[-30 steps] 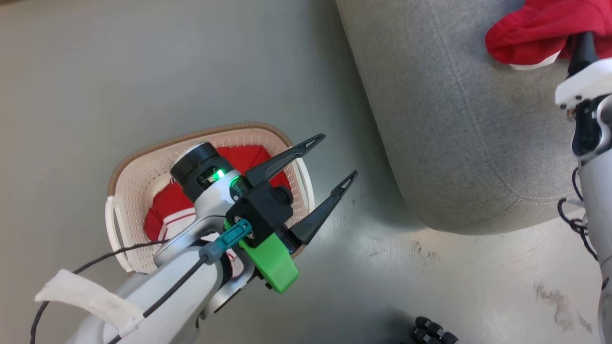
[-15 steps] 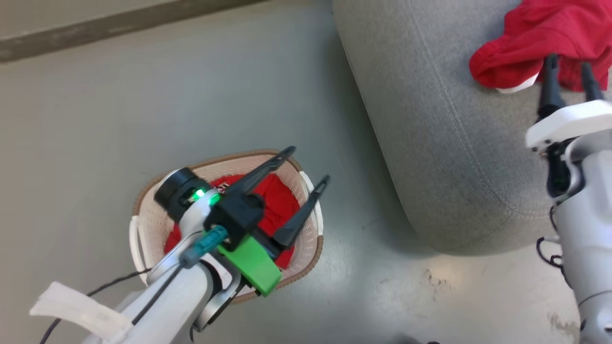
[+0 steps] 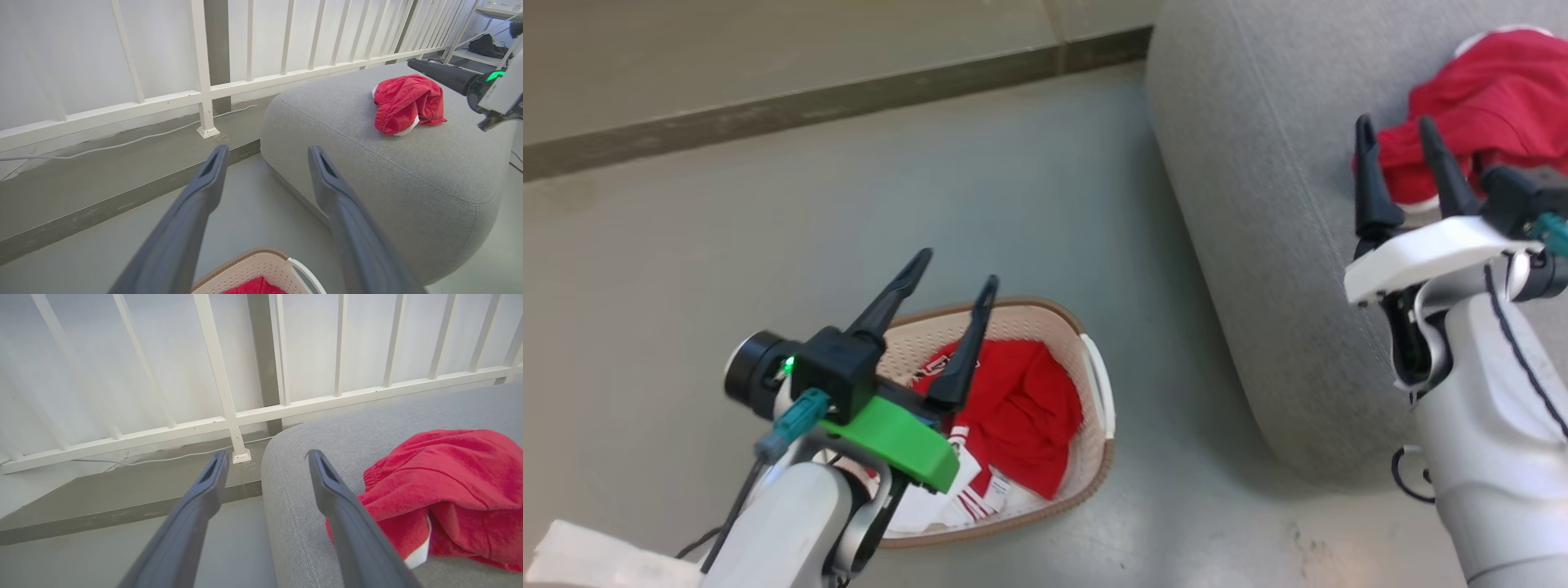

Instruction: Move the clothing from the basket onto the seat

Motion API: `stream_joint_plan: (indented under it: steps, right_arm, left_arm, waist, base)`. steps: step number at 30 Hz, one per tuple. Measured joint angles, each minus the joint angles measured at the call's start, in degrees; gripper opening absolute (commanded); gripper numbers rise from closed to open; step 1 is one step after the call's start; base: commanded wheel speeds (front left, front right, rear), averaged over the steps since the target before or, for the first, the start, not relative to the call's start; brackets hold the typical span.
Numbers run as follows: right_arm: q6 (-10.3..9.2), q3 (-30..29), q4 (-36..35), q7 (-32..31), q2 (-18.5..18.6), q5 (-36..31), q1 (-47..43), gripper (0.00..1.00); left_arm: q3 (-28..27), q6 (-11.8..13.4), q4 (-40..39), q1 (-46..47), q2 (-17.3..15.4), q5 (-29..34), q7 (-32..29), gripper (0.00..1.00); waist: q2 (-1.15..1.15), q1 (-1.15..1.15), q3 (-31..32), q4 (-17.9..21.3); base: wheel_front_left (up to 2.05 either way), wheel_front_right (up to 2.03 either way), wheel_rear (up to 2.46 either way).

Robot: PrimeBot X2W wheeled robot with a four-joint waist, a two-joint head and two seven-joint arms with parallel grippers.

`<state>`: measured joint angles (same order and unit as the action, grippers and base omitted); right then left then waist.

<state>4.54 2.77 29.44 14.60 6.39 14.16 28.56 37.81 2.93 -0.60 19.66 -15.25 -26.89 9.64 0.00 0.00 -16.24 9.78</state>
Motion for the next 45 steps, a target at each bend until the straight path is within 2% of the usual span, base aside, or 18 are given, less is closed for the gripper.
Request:
stream_joint_plan:
  steps: [10, 23, 34, 45]
  right_arm:
    - [0.48, 2.88, -4.35, 0.0, -1.09, -1.13, -6.18, 1.0]
    - [0.47, 5.68, -5.72, 0.0, -2.21, -1.97, -14.08, 1.0]
    - [-0.73, 6.06, -6.84, 0.0, -2.47, -2.13, -19.28, 1.0]
    - [-1.64, 5.71, -9.0, -0.03, -2.53, -2.13, -22.34, 1.0]
  left_arm:
    - [-4.93, 2.45, 1.98, -4.82, 0.0, -1.7, 1.85, 1.0]
    - [-9.77, 3.21, 3.88, -12.0, -0.05, -4.22, 2.54, 1.0]
    - [-13.73, 3.72, 4.76, -17.16, -0.01, -4.74, 3.09, 1.0]
    - [-15.02, 4.03, 4.76, -19.43, 0.21, -4.68, 3.1, 1.0]
  waist:
    - [0.0, 0.0, 4.71, -4.76]
    - [0.0, 0.0, 10.69, -9.45]
    - [0.0, 0.0, 14.35, -9.34]
    - [0.0, 0.0, 16.04, -8.31]
  base:
    - [0.0, 0.0, 0.0]
    - [0.0, 0.0, 0.0]
    - [0.0, 0.0, 0.0]
    - [0.0, 0.0, 0.0]
